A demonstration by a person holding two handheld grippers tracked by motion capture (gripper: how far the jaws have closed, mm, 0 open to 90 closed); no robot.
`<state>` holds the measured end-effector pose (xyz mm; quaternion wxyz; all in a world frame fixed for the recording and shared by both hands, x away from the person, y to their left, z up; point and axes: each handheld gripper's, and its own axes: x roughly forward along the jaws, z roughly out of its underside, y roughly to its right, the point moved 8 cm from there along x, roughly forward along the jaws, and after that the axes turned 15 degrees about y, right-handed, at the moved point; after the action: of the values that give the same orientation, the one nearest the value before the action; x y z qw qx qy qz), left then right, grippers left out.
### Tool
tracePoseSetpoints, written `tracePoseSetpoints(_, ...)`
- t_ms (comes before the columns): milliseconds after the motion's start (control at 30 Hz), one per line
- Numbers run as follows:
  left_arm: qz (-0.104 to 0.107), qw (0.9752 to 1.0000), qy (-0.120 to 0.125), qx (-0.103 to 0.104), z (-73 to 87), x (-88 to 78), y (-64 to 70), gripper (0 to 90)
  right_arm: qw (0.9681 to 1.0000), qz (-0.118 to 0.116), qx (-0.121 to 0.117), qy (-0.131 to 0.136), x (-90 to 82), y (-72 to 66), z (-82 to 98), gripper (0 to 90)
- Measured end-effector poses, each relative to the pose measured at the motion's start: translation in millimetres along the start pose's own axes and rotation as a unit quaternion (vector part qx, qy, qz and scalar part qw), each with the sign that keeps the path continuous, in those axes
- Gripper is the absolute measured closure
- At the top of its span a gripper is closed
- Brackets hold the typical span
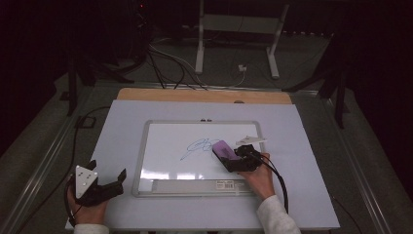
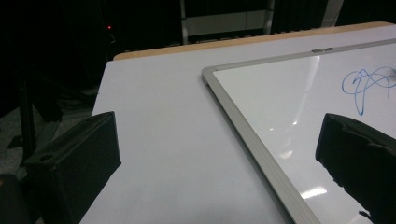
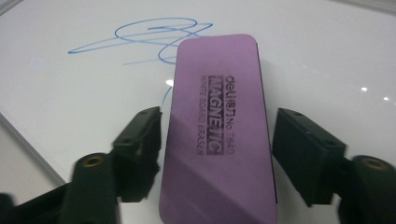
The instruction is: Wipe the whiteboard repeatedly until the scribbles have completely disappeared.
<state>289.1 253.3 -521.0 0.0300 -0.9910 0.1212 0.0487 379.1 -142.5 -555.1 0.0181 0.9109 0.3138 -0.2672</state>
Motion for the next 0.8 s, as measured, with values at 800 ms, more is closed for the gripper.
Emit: tracePoseSetpoints(800,-0.001,1.0,0.001,0.0,-0.3,-0.3,-0.3,0.6,0.9995,-0.026,-0.01,-0.011,21.5,-27.3,-2.1,40.8)
